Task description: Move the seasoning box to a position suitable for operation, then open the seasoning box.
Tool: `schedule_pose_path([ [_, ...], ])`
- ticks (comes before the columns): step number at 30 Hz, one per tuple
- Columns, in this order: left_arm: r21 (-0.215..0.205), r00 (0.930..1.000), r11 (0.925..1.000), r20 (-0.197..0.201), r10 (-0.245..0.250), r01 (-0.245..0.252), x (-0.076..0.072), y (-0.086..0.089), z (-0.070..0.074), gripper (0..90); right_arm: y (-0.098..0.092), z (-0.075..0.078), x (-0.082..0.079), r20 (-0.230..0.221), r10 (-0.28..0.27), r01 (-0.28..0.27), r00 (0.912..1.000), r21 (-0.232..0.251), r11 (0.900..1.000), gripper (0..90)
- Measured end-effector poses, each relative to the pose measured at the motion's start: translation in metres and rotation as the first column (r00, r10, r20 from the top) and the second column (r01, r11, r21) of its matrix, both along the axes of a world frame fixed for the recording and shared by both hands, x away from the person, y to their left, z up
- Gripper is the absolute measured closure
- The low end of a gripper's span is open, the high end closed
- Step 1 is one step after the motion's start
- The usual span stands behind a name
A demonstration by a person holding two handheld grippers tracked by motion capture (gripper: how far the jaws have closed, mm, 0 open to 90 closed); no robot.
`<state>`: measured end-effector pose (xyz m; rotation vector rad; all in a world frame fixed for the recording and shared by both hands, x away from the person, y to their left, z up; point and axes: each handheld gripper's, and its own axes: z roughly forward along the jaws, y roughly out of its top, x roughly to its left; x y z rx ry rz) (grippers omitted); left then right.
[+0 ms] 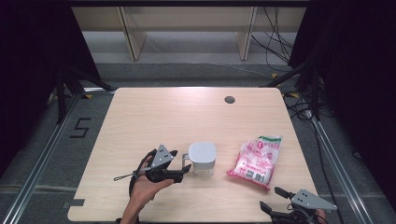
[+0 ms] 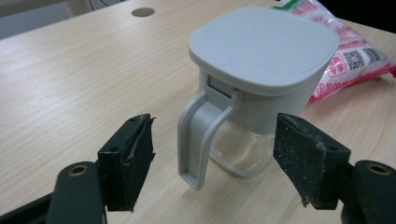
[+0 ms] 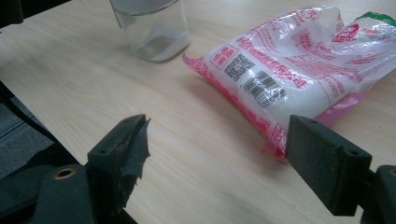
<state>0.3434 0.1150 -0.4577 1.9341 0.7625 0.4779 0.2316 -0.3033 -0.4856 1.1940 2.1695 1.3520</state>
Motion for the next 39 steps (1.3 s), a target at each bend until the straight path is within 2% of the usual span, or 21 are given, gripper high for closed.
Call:
schedule_pose_path([
  [2,-0.017,0.9996,0.9995,-0.011,0.025,-0.025,-0.003,0.002,0.005,27.8,0.000,0.000,0.003,0.013,0.011,-0.011,0.9998,-0.011,1.000,22.3],
  [3,-0.018,0.9998,0.9997,0.003,0.018,-0.018,-0.003,0.004,0.008,27.8,0.001,0.000,0.003,0.022,0.010,-0.010,0.9997,-0.012,1.000,22.3],
  [4,-0.044,0.9994,0.9984,-0.011,0.034,-0.034,-0.005,0.004,0.010,27.8,0.001,-0.001,0.003,0.015,0.020,-0.020,0.9997,-0.016,1.000,22.3],
  [5,-0.050,0.9996,0.9983,-0.004,0.029,-0.029,-0.005,0.005,0.013,27.9,0.002,-0.001,0.002,-0.007,0.013,-0.013,0.9999,-0.003,1.000,22.3],
  [8,-0.076,0.9990,0.9963,0.016,0.042,-0.040,-0.008,0.004,0.021,30.2,-0.001,0.000,0.003,0.020,0.024,-0.024,0.9995,-0.025,0.999,22.2],
  [10,-0.098,0.9985,0.9945,0.038,0.040,-0.036,-0.009,0.002,0.026,35.1,0.000,0.000,0.002,-0.007,0.022,-0.022,0.9997,-0.009,1.000,22.2],
  [11,-0.116,0.9982,0.9930,0.053,0.027,-0.020,-0.010,0.001,0.028,45.2,0.002,-0.001,0.002,-0.010,0.004,-0.004,0.9999,-0.004,1.000,22.3],
  [13,-0.140,0.9976,0.9900,0.065,0.024,-0.015,-0.011,0.000,0.031,48.0,0.001,0.000,0.003,0.022,0.015,-0.015,0.9996,-0.017,1.000,22.2],
  [15,-0.134,0.9969,0.9910,0.079,0.006,0.005,-0.012,-0.003,0.033,56.4,0.001,0.000,0.002,0.011,0.020,-0.020,0.9997,-0.012,1.000,22.3],
  [16,-0.130,0.9966,0.9915,0.082,0.008,0.002,-0.012,-0.005,0.034,64.8,0.001,0.000,0.001,0.007,0.016,-0.016,0.9998,-0.015,1.000,22.3],
  [17,-0.119,0.9953,0.9928,0.097,0.000,0.011,-0.011,-0.006,0.035,64.8,0.001,0.000,0.001,0.007,0.016,-0.016,0.9998,-0.015,1.000,22.3],
  [20,-0.107,0.9943,0.9941,0.106,-0.009,0.021,-0.010,-0.012,0.037,75.4,0.002,-0.001,0.002,-0.012,0.006,-0.006,0.9999,-0.004,1.000,22.2],
  [22,-0.087,0.9926,0.9959,0.120,-0.014,0.025,-0.009,-0.016,0.037,80.2,0.000,-0.001,0.004,0.029,0.022,-0.021,0.9993,-0.026,0.999,22.3],
  [23,-0.085,0.9928,0.9961,0.119,-0.011,0.021,-0.010,-0.018,0.036,84.0,0.002,-0.001,0.002,-0.003,0.013,-0.013,0.9999,-0.009,1.000,22.2],
  [26,-0.096,0.9925,0.9950,0.121,-0.018,0.029,-0.009,-0.021,0.035,85.9,0.003,0.000,0.000,-0.017,0.012,-0.012,0.9998,-0.005,1.000,22.2],
  [27,-0.096,0.9919,0.9949,0.126,-0.016,0.029,-0.008,-0.021,0.035,86.7,0.001,0.000,0.001,0.000,0.033,-0.033,0.9995,-0.018,0.999,22.3],
  [29,-0.092,0.9927,0.9956,0.120,-0.010,0.021,-0.007,-0.021,0.034,87.0,0.001,0.000,0.001,0.013,0.028,-0.027,0.9995,-0.031,0.999,22.3],
  [34,-0.099,0.9946,0.9950,0.104,0.005,0.006,-0.002,-0.018,0.027,87.1,0.001,0.000,0.001,0.015,0.026,-0.025,0.9996,-0.031,0.999,22.3],
  [35,-0.112,0.9946,0.9936,0.104,0.005,0.007,-0.001,-0.018,0.026,86.9,0.003,0.000,-0.001,0.007,0.012,-0.011,0.9999,-0.013,1.000,22.3],
  [36,-0.112,0.9947,0.9937,0.102,0.006,0.006,0.000,-0.018,0.026,86.8,0.002,0.000,0.001,0.029,0.022,-0.021,0.9993,-0.034,0.999,22.3],
  [39,-0.103,0.9944,0.9947,0.106,0.006,0.005,0.001,-0.020,0.025,86.5,0.002,0.000,0.001,0.031,0.021,-0.020,0.9993,-0.035,0.999,22.3],
])
